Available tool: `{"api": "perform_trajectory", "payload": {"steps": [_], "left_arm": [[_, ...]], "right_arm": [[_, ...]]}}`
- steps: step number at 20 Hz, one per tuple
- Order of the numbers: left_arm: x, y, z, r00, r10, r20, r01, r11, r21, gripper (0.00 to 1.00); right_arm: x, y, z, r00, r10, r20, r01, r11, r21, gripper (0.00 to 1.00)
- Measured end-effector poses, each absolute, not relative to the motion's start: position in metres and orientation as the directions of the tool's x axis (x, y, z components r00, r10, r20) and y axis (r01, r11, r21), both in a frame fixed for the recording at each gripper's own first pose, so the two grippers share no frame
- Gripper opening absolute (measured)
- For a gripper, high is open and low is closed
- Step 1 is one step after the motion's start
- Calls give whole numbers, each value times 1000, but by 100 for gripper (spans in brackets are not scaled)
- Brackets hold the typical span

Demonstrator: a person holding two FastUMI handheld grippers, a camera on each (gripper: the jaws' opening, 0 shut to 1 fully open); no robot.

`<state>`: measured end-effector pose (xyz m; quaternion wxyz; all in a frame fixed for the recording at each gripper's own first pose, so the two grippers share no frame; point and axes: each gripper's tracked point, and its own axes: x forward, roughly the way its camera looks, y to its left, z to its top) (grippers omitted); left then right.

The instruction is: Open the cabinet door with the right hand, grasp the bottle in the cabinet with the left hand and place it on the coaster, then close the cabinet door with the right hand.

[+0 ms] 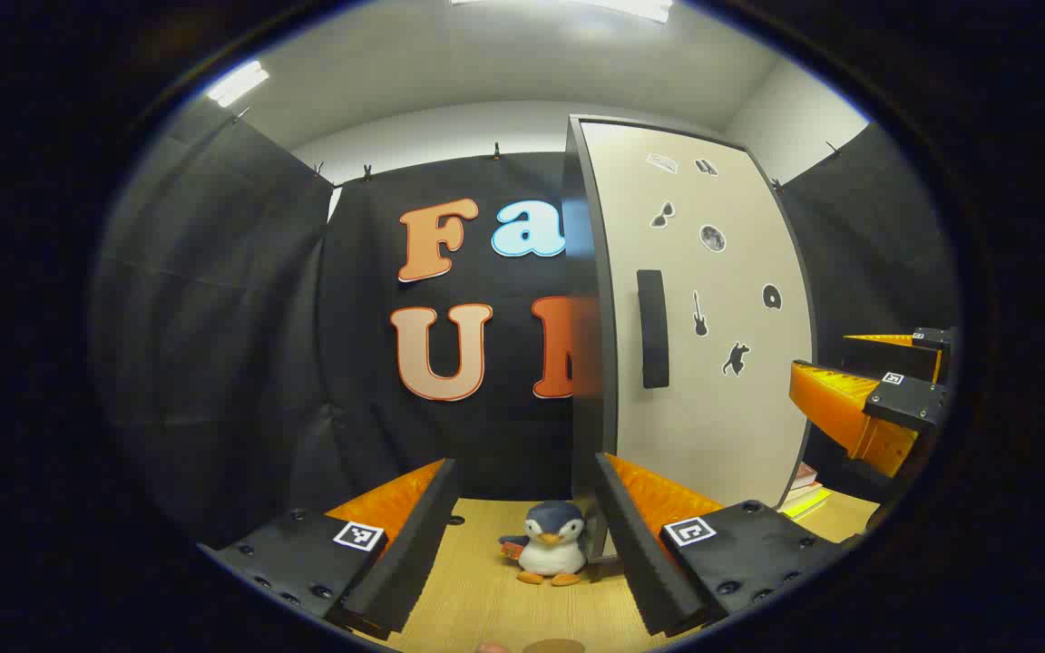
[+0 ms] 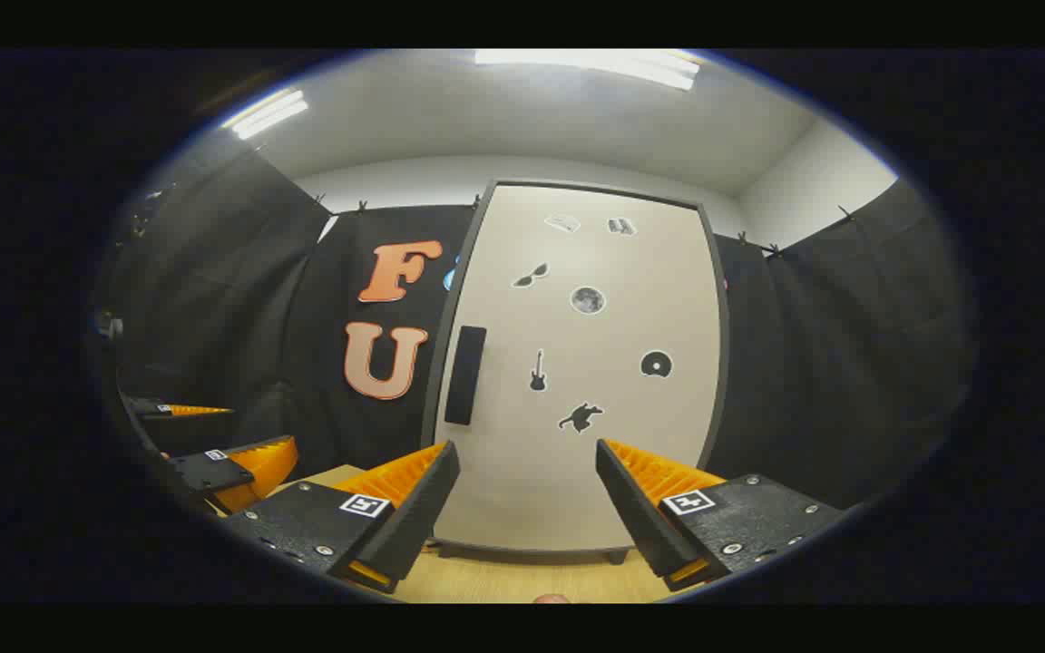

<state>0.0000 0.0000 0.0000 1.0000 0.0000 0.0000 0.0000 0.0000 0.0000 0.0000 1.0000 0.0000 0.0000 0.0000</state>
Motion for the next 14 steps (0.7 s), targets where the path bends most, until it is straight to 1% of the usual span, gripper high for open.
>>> {"api": "perform_trajectory", "payload": {"steps": [2, 3, 6, 8, 14], "left_arm": [[7, 3, 7, 1000, -8, 28, 8, 1000, 3, 97], [11, 2, 7, 999, -16, 32, 16, 1000, -7, 96], [21, 2, 7, 999, -39, 29, 40, 998, -44, 95], [25, 6, 3, 999, -38, 24, 39, 998, -47, 96], [39, 3, -17, 997, -62, -47, 58, 995, -81, 96]], "right_arm": [[7, 6, -3, 1000, -5, -4, 5, 1000, 12, 94], [9, 9, -6, 1000, -5, -13, 5, 1000, 13, 93], [15, 10, -17, 999, -21, -50, 21, 1000, 10, 94], [19, 11, -23, 997, -19, -69, 20, 1000, 23, 94], [32, 18, -24, 998, -2, -64, 5, 999, 47, 94]]}}
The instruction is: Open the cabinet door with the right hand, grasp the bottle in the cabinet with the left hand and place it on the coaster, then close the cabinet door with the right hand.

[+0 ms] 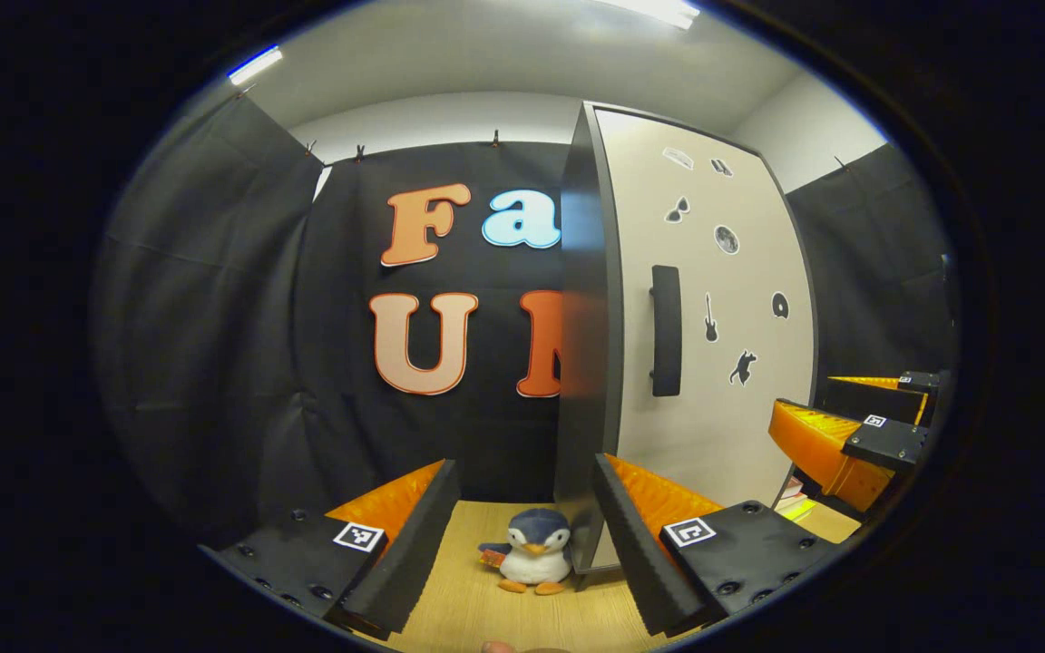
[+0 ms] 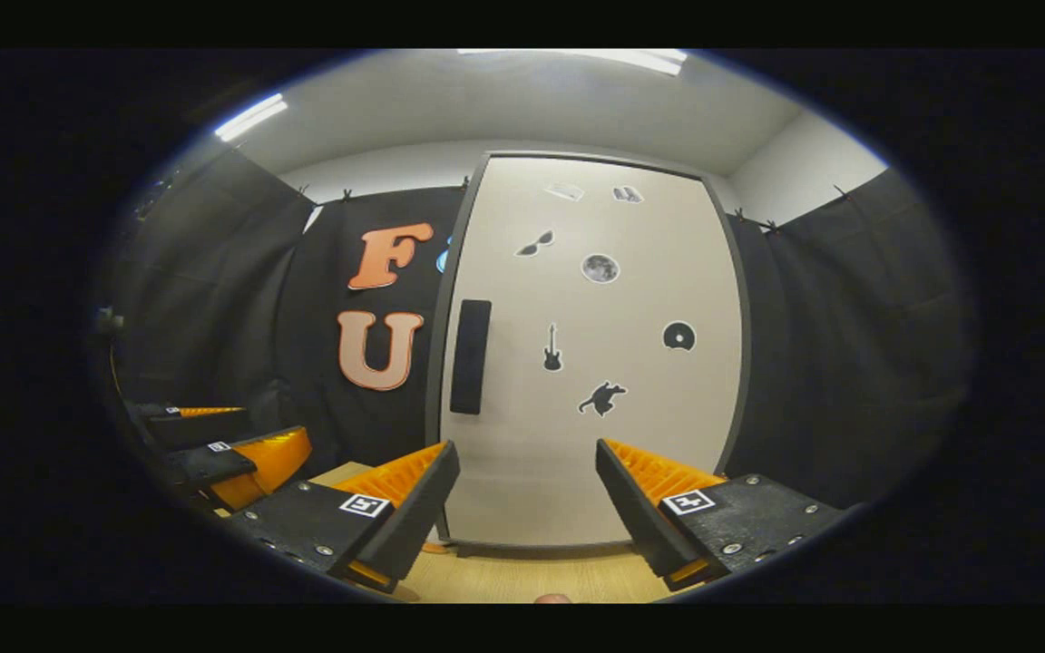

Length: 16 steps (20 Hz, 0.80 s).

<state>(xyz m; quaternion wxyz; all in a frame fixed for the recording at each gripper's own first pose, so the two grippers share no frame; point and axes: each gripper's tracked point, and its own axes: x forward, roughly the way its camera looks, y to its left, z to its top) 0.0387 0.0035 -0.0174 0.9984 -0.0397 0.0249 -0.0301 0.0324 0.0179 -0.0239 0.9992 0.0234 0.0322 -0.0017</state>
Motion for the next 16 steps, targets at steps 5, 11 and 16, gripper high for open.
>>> {"api": "perform_trajectory", "payload": {"steps": [5, 11, 16], "left_arm": [[42, 9, -19, 997, -51, -51, 46, 995, -83, 96], [40, 23, -15, 999, -23, -48, 19, 997, -75, 96], [37, 40, -20, 998, 5, -59, -10, 997, -76, 96]], "right_arm": [[38, 23, -23, 998, 12, -55, -10, 999, 39, 94], [62, 36, -18, 998, 39, -54, -36, 998, 51, 94], [93, 49, -7, 998, 49, -33, -47, 998, 42, 94]]}}
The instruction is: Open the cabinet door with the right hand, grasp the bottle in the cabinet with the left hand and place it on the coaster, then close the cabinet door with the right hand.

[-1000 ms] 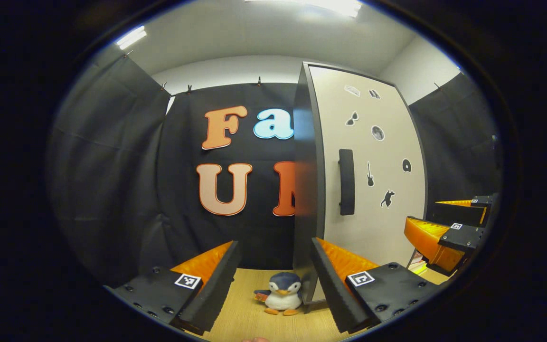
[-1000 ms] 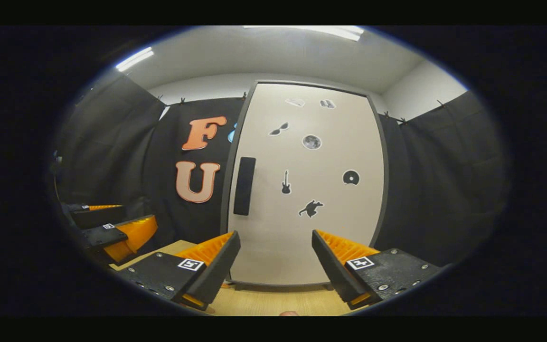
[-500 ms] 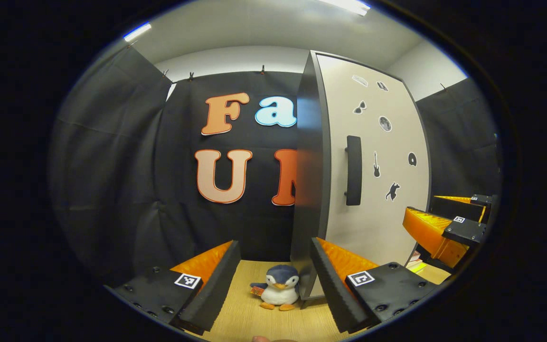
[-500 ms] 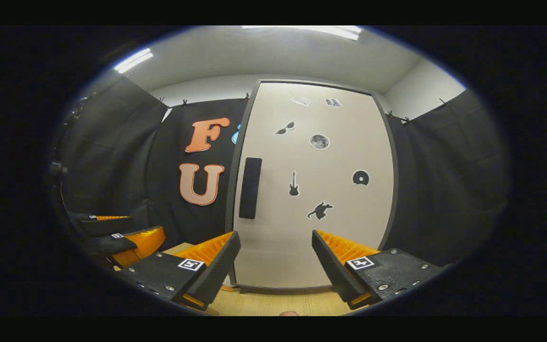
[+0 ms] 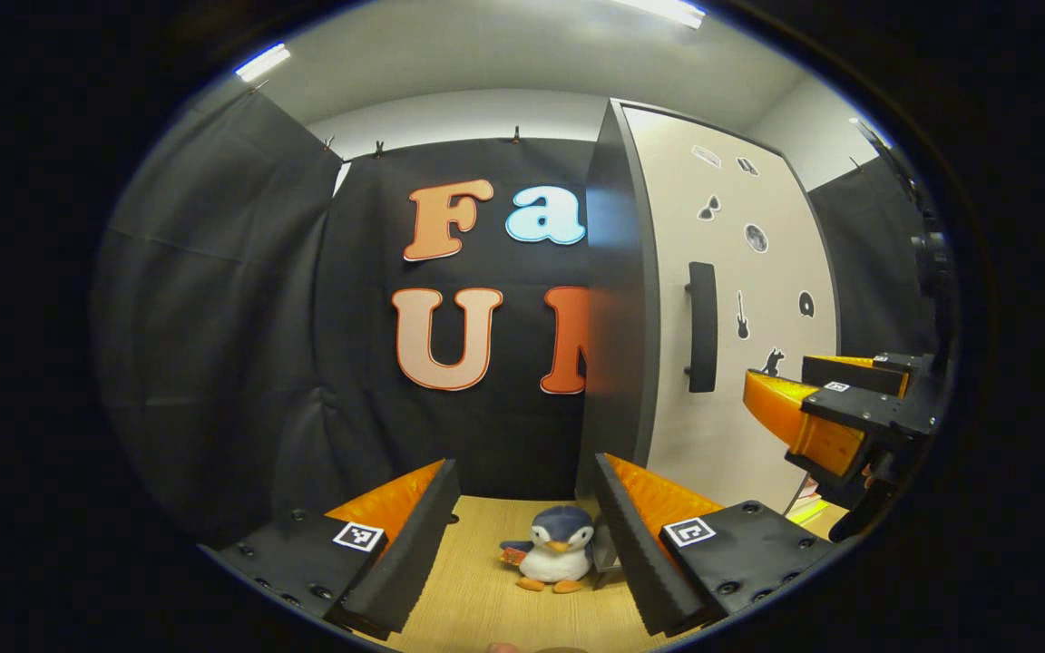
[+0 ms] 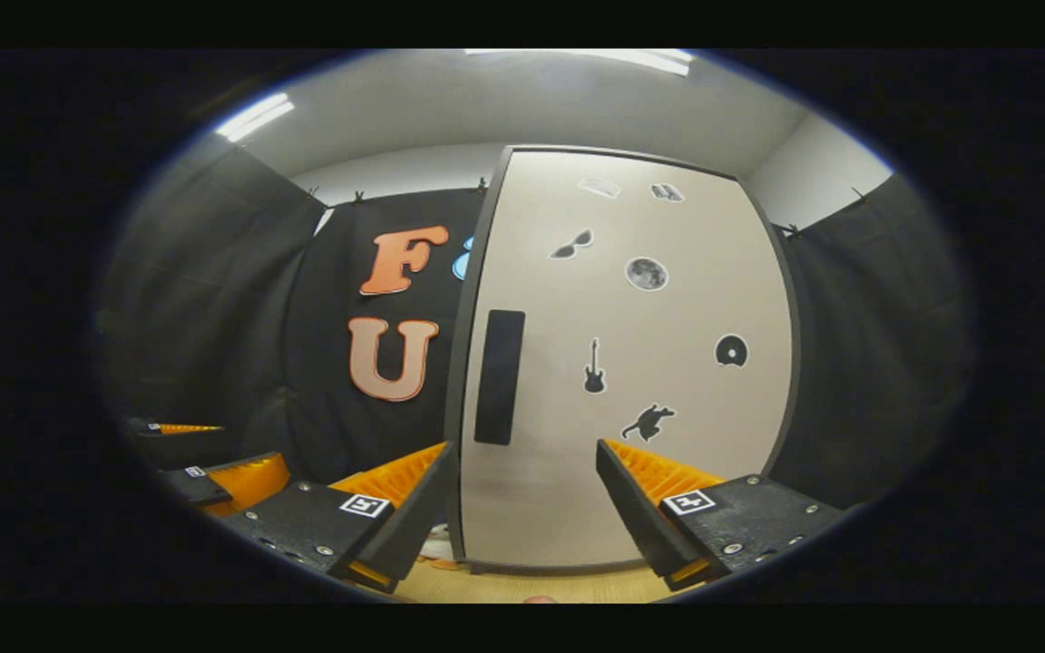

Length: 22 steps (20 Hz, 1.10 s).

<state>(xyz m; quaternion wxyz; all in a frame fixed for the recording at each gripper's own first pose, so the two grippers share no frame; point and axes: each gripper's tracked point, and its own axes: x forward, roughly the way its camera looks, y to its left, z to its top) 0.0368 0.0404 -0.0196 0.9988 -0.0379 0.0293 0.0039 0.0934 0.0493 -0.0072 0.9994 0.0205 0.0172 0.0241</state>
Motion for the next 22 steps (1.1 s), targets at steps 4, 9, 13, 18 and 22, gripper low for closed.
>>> {"api": "perform_trajectory", "payload": {"steps": [4, 9, 13, 18, 22], "left_arm": [[37, 52, -24, 997, 24, -68, -29, 996, -81, 96], [39, 66, -33, 995, 41, -86, -49, 995, -93, 97], [39, 78, -40, 994, 48, -100, -59, 992, -108, 96], [44, 101, -47, 993, 62, -104, -73, 992, -103, 96], [50, 106, -49, 993, 35, -111, -46, 994, -101, 97]], "right_arm": [[126, 60, 4, 999, 53, -11, -52, 996, 67, 94], [164, 72, 10, 998, 53, -16, -51, 994, 95, 91], [185, 73, -1, 998, 14, -57, -9, 995, 99, 88], [190, 69, 0, 998, -40, -48, 44, 994, 104, 69], [190, 68, 1, 996, -73, -42, 78, 989, 126, 49]]}}
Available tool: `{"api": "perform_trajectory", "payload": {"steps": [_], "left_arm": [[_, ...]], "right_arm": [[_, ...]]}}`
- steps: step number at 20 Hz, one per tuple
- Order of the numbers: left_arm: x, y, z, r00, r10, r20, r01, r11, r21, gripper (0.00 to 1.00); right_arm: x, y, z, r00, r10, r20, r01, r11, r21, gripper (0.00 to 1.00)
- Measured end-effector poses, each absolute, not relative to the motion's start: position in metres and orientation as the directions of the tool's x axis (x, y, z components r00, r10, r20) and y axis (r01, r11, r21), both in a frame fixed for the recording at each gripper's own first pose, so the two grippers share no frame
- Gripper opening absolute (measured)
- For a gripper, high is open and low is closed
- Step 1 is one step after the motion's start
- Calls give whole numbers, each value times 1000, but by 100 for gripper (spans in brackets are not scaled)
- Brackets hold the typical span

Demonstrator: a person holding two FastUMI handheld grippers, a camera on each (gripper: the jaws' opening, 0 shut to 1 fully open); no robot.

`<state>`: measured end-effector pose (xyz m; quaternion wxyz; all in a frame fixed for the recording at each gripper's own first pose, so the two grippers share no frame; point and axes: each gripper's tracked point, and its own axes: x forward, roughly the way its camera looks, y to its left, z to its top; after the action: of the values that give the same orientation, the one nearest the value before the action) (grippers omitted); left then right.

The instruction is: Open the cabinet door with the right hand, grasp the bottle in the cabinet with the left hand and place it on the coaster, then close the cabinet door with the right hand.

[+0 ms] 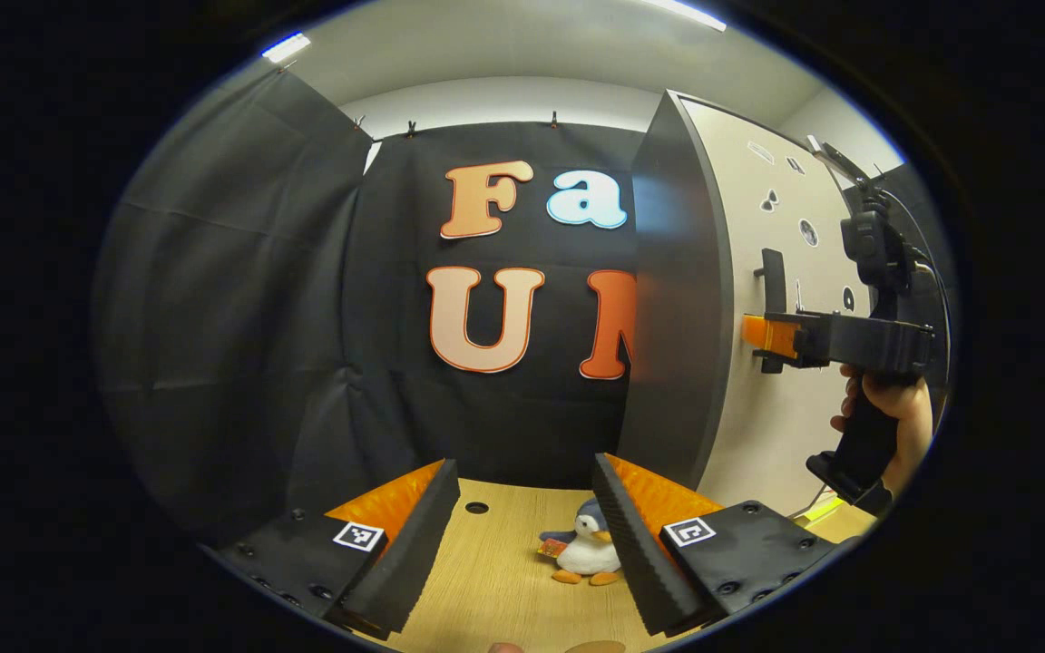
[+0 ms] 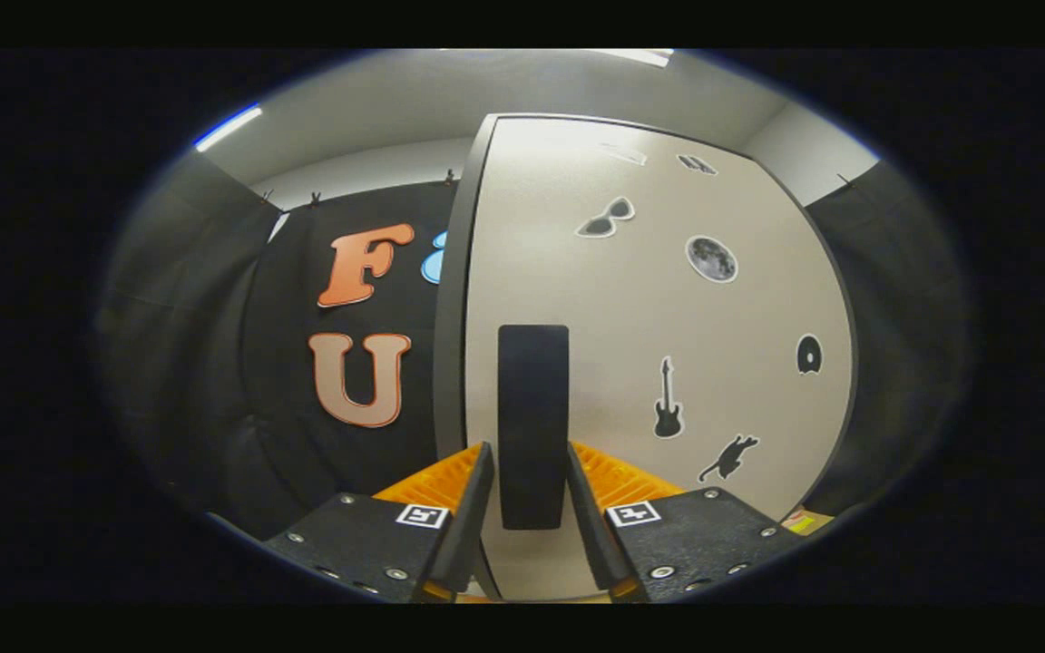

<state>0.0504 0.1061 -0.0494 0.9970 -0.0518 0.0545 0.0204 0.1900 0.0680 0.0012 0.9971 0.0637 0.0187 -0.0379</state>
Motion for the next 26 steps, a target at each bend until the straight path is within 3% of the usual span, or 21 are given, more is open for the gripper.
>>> {"api": "perform_trajectory", "payload": {"steps": [1, 9, 15, 26], "left_arm": [[52, 106, -51, 993, 23, -112, -34, 994, -100, 97], [54, 111, -47, 994, -43, -104, 35, 996, -80, 96], [51, 103, -42, 995, -31, -96, 21, 995, -98, 96], [-2, 43, -26, 995, 36, -92, -46, 992, -118, 96]], "right_arm": [[191, 68, 1, 996, -82, -42, 87, 987, 137, 39], [188, 66, 1, 990, -119, -80, 130, 980, 151, 18], [171, 60, 5, 991, -122, -61, 130, 980, 148, 19], [132, 49, 15, 1000, 5, -13, -2, 985, 175, 18]]}}
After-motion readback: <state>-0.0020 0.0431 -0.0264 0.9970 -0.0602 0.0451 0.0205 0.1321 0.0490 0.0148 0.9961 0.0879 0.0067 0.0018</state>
